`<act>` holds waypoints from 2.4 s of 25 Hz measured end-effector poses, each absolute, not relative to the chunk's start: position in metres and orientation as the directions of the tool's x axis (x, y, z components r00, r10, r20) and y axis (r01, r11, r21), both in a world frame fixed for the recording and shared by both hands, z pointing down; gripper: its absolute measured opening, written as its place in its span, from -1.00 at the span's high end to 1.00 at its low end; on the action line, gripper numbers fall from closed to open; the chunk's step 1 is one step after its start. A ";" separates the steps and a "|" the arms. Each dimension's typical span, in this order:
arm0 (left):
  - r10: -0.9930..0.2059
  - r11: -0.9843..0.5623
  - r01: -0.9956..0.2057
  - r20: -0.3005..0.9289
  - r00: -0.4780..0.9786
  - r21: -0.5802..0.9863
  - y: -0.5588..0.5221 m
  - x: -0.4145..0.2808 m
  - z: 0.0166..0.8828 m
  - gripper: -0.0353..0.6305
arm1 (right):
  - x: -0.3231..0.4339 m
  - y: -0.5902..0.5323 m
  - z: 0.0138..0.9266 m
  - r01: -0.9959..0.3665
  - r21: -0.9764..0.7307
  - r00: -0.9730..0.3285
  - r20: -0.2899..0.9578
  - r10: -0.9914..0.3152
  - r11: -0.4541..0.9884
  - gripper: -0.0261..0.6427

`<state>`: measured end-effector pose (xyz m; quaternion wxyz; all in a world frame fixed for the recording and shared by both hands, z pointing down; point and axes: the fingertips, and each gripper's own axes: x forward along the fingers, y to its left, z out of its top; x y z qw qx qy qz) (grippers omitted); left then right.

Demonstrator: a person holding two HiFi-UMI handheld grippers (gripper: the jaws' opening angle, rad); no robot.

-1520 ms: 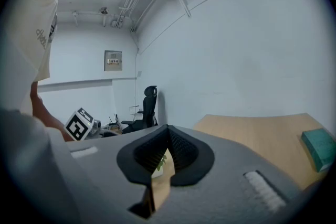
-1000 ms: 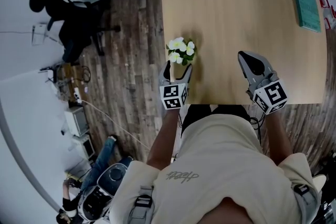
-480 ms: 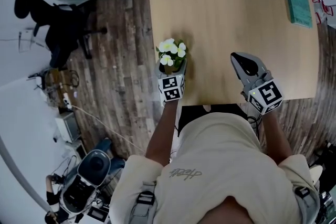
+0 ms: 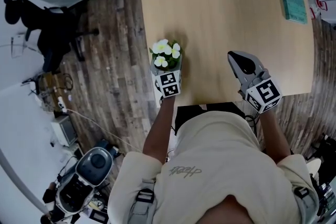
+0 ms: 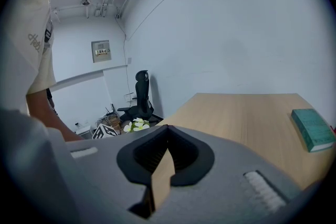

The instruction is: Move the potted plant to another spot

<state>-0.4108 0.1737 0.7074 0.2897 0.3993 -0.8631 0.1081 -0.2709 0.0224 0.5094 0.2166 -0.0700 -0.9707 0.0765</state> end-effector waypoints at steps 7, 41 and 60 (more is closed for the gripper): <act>-0.622 0.650 -0.760 0.583 -0.523 0.011 0.171 -0.415 0.710 -0.40 | -0.267 0.019 0.516 0.100 -0.146 -0.888 0.433 0.154 0.984 0.91; -0.652 0.619 -0.786 0.551 -0.521 -0.012 0.198 -0.378 0.563 -0.17 | -0.249 0.024 0.486 0.193 -0.176 -0.931 0.279 0.237 0.965 0.91; -0.765 0.517 -0.856 0.452 -0.459 0.006 0.147 -0.360 0.498 -0.17 | -0.190 -0.016 0.504 -0.005 -0.212 -0.970 0.237 0.047 0.977 0.92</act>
